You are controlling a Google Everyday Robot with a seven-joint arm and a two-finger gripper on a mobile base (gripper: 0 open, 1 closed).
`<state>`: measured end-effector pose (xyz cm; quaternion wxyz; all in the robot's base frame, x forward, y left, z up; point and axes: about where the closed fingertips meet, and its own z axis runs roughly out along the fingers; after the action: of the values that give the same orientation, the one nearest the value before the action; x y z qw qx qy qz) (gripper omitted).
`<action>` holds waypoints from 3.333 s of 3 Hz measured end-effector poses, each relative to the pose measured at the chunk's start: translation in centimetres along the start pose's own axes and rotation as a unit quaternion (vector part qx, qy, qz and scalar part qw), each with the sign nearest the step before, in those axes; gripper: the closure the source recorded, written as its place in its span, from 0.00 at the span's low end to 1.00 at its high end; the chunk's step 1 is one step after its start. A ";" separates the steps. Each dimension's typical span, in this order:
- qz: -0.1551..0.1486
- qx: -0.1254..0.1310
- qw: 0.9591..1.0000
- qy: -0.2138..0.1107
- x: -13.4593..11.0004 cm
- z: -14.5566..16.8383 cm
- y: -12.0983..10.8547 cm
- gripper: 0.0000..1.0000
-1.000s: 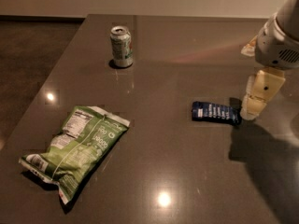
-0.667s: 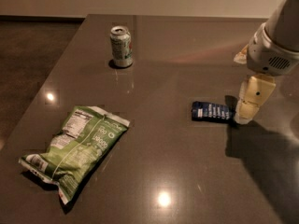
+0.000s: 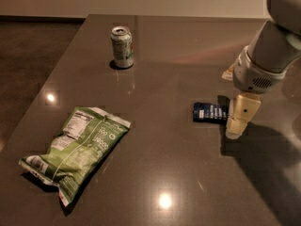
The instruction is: Pick rxbar blueberry
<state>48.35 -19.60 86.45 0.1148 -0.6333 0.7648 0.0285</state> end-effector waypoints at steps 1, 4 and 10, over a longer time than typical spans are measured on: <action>-0.005 -0.003 1.000 0.007 0.2 1.7 -0.5 0.00; -0.016 -0.011 1.000 0.019 0.5 3.4 -0.9 0.47; -0.038 -0.014 0.997 -0.069 -6.9 -7.5 -2.1 1.00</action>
Offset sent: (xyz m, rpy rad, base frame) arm 0.0164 -0.0031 -0.0427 -0.0518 0.0224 0.0289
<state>50.52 -14.74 95.44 0.1594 -0.6601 0.7299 0.0786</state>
